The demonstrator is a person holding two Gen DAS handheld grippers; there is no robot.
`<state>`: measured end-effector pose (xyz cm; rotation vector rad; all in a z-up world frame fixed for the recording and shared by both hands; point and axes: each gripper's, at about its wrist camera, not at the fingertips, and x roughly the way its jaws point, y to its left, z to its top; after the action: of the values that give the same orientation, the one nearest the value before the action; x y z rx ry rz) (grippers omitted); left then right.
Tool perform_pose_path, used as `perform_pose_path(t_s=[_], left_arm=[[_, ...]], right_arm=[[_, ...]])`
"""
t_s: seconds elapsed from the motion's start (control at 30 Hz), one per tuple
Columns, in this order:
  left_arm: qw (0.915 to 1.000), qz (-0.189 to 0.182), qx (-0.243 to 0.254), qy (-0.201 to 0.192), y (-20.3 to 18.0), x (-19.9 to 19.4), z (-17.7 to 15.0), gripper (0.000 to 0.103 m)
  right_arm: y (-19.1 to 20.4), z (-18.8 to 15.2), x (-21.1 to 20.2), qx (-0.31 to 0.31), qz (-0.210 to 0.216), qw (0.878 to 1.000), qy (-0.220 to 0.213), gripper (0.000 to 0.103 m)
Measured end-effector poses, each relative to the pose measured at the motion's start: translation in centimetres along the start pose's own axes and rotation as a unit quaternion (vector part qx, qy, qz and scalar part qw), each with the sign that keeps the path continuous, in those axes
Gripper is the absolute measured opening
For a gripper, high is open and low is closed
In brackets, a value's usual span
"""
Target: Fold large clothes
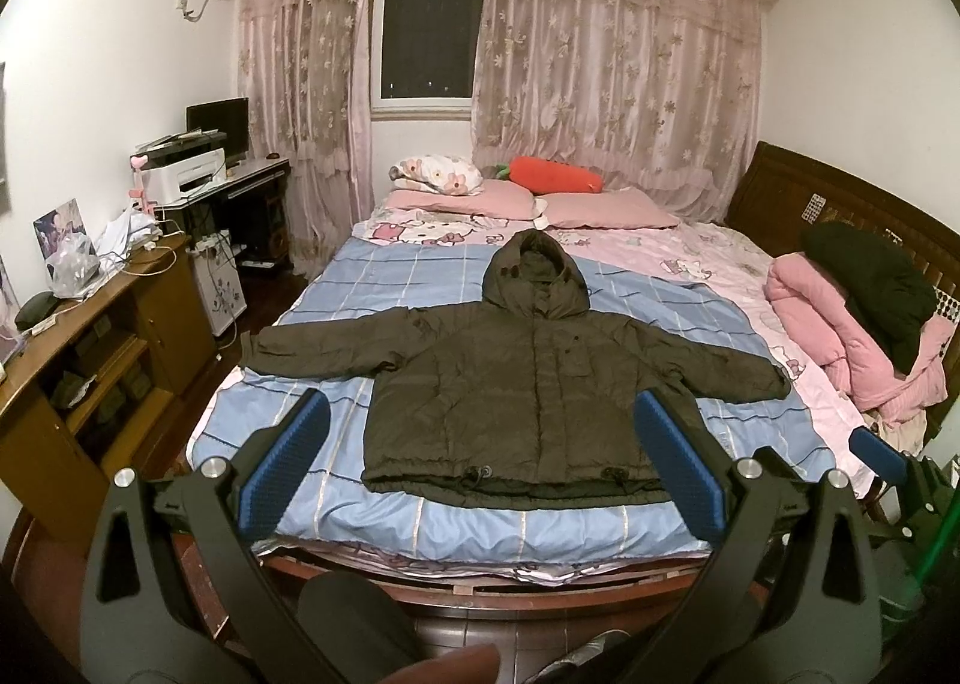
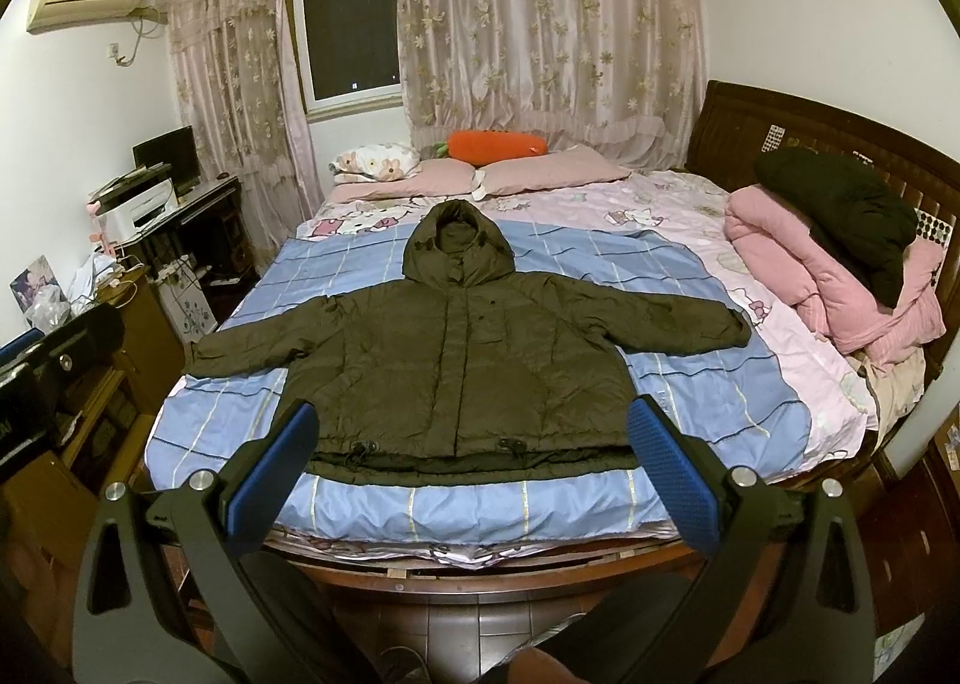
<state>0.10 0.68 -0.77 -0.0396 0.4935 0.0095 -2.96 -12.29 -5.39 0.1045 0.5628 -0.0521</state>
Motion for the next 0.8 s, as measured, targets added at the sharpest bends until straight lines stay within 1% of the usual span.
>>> perform_pose_path(t_s=[0.2,0.23,0.33,0.53,0.63,0.67,0.8], left_arm=[[1.0,0.0,0.0,0.002,0.1,0.0,-0.1,0.101],[1.0,0.0,0.001,0.002,0.3,0.5,-1.0,0.101],[1.0,0.001,0.001,0.001,0.4,0.8,-1.7,0.101],[1.0,0.0,0.001,0.002,0.3,0.7,-1.3,0.101],[1.0,0.0,0.001,0.003,0.5,0.8,-1.7,0.101],[1.0,0.0,0.001,0.002,0.4,0.7,-1.4,0.101],[1.0,0.0,0.001,0.002,0.4,0.7,-1.3,0.101]], right_arm=[[-0.3,0.2,-0.2,0.002,0.0,1.0,-0.002,0.102],[-0.3,0.3,-0.2,0.003,-0.001,1.0,-0.002,0.102],[0.4,-0.4,0.6,0.002,-0.001,1.0,-0.003,0.102],[0.6,-0.1,0.2,0.001,-0.003,1.0,-0.007,0.102],[0.2,-0.1,0.5,0.002,-0.005,1.0,-0.01,0.102],[-0.4,0.4,0.3,0.001,-0.005,1.0,-0.011,0.102],[-0.6,1.0,-0.2,0.0,-0.007,1.0,-0.017,0.102]])
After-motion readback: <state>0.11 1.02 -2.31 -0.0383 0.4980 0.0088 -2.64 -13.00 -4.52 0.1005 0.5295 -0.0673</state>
